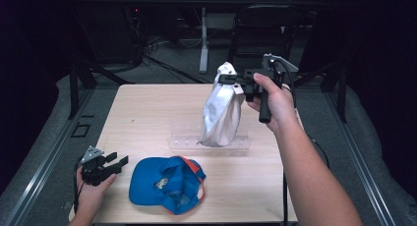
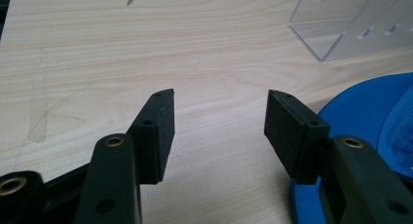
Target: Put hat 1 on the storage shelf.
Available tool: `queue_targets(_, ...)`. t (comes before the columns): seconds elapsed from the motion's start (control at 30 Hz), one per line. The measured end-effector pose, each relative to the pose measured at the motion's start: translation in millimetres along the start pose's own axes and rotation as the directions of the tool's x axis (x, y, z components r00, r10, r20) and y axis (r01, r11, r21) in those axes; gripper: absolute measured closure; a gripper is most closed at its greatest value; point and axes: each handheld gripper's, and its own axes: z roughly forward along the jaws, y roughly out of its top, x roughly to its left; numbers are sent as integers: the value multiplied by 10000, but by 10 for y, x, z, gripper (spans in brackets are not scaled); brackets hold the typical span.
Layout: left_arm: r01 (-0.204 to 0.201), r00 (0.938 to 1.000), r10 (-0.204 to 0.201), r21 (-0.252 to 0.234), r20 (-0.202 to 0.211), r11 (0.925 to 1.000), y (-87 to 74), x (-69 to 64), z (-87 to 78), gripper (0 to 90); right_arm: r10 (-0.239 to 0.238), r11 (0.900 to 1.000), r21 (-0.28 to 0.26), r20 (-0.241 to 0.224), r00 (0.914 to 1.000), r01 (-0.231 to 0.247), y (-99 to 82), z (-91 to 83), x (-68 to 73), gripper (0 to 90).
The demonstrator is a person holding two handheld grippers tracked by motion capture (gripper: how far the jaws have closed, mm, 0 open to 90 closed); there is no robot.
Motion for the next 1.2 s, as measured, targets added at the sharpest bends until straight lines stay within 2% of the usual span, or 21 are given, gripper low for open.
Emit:
queue_targets(0.13, -15, 10000, 15, 14, 8, 10000, 2, -3, 3, 454, 2, 9997, 239, 228, 9997, -8, 70, 113, -31, 772)
queue_targets(0.23, -18, 10000, 18, -105, 6, 9999, 1, -9, 9, 454, 86, 9989, 451, 243, 9997, -96, 116, 211, -74, 773)
queue_targets(0.33, -16, 10000, 16, -105, 7, 9999, 1, -9, 12, 454, 115, 9986, 513, 338, 9994, -133, 138, 274, -94, 774)
queue_targets(0.37, -46, 10000, 46, -21, 36, 10000, 5, -10, 6, 454, 156, 9981, 593, 393, 9991, -179, 167, 359, -120, 775)
queue_targets(0.47, -67, 10000, 67, 3, 66, 10000, 5, -12, 11, 454, 208, 9975, 664, 403, 9990, -235, 192, 443, -152, 774)
queue_targets(0.6, -73, 9999, 72, 38, 84, 10000, 8, -13, 23, 454, 279, 9980, 555, 623, 9977, -313, 230, 560, -182, 775)
queue_targets(0.67, -110, 9999, 110, 29, 101, 9999, 10, -19, 26, 454, 346, 9979, 523, 570, 9978, -376, 252, 600, -198, 775)
queue_targets(0.93, -95, 9999, 94, 72, 120, 9999, 13, -19, 31, 454, 496, 9982, 293, 775, 9958, -520, 312, 668, -267, 773)
queue_targets(1.0, -162, 9998, 161, 77, 133, 9998, 17, -24, 30, 454, 549, 9981, 243, 968, 9938, -575, 333, 690, -290, 771)
queue_targets(1.2, -302, 9995, 301, 89, 94, 9995, 23, -56, 45, 454, 677, 9975, 132, 934, 9933, -692, 351, 773, -320, 764)
